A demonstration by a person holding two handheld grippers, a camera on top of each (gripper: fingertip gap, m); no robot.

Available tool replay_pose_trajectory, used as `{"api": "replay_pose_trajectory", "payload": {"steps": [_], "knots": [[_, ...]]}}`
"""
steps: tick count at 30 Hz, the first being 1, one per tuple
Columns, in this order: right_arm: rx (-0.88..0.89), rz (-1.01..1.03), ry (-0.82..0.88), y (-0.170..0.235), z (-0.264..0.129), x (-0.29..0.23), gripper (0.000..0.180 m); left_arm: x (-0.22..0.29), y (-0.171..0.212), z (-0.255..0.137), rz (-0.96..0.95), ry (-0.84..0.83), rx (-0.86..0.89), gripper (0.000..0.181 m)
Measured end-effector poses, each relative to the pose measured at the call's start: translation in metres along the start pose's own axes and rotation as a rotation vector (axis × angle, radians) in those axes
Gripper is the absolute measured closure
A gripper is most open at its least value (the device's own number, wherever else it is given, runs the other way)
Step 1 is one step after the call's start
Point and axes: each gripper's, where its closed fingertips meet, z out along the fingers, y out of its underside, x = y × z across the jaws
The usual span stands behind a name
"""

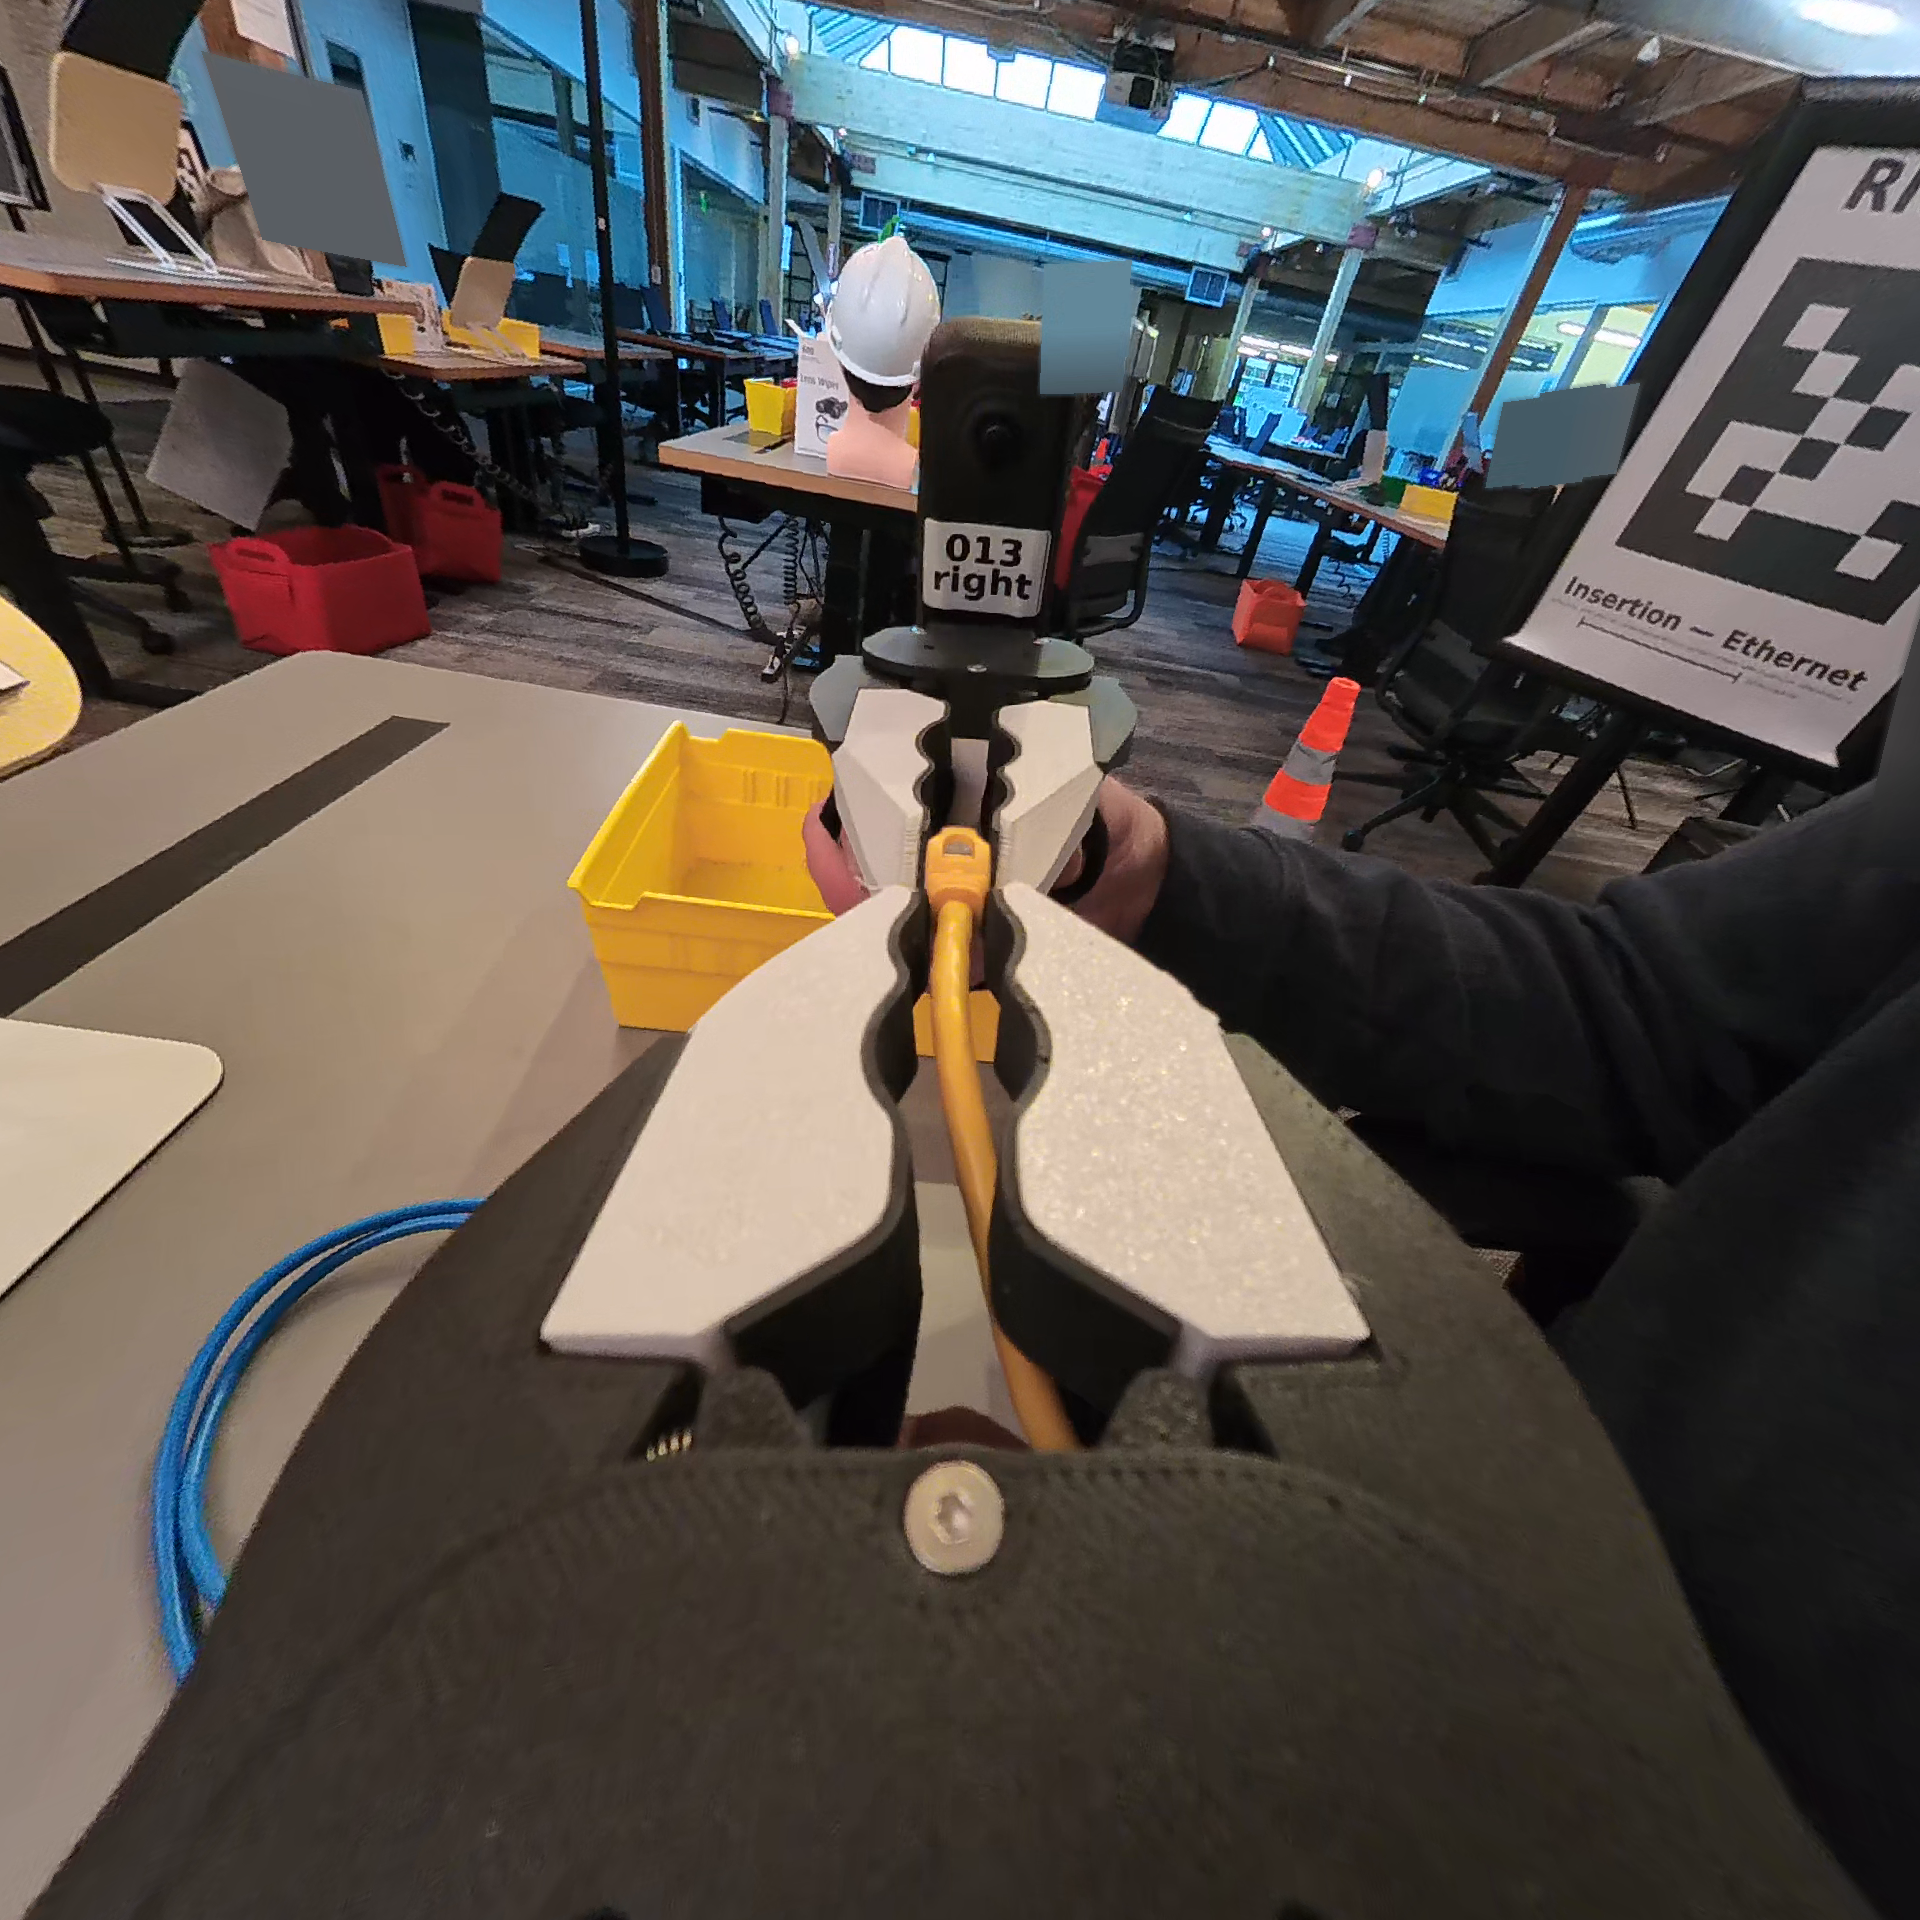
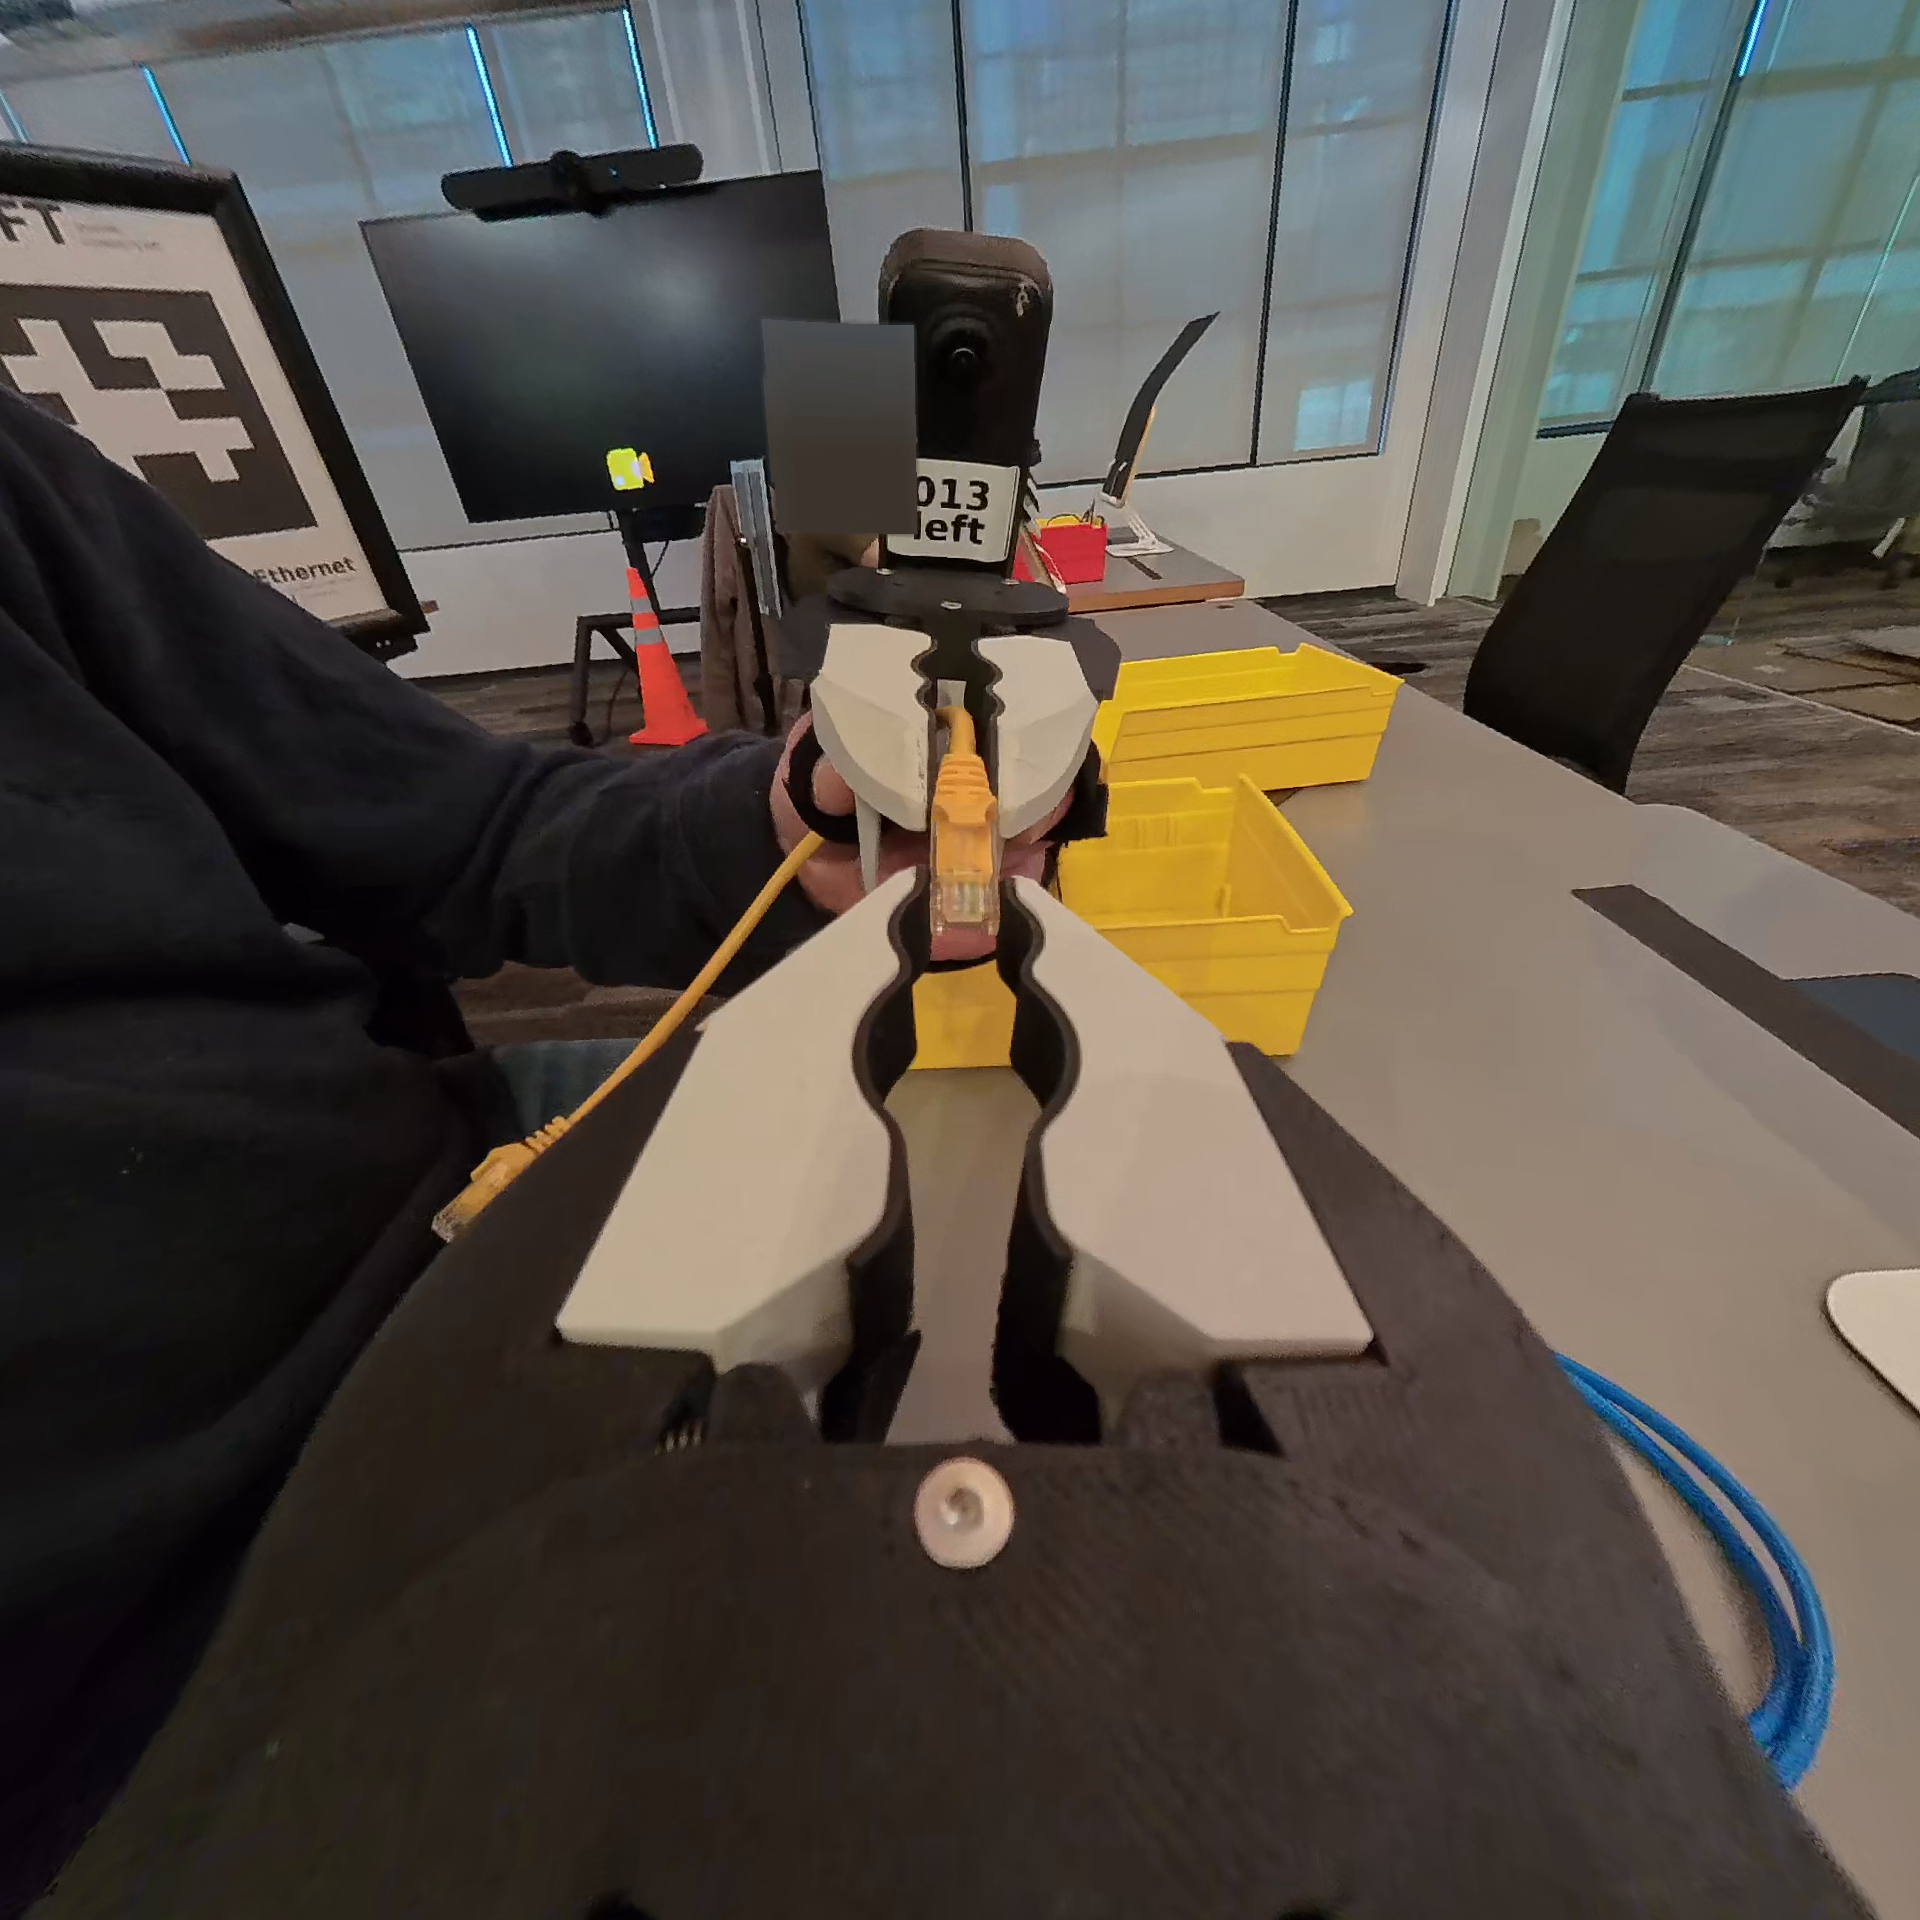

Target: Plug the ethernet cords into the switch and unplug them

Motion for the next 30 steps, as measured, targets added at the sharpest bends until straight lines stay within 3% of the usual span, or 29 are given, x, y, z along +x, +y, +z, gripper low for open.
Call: {"api": "replay_pose_trajectory", "payload": {"steps": [18,30], "knots": [[0.145,0.101,-0.077,-0.01,-0.003,-0.001,0.169,0.001,-0.012,0.004,-0.009,-0.009,0.177,0.17],[0.13,0.116,-0.081,-0.006,-0.001,0.002,0.169,-0.001,-0.007,0.002,0.01,-0.045,0.124,0.171]]}}
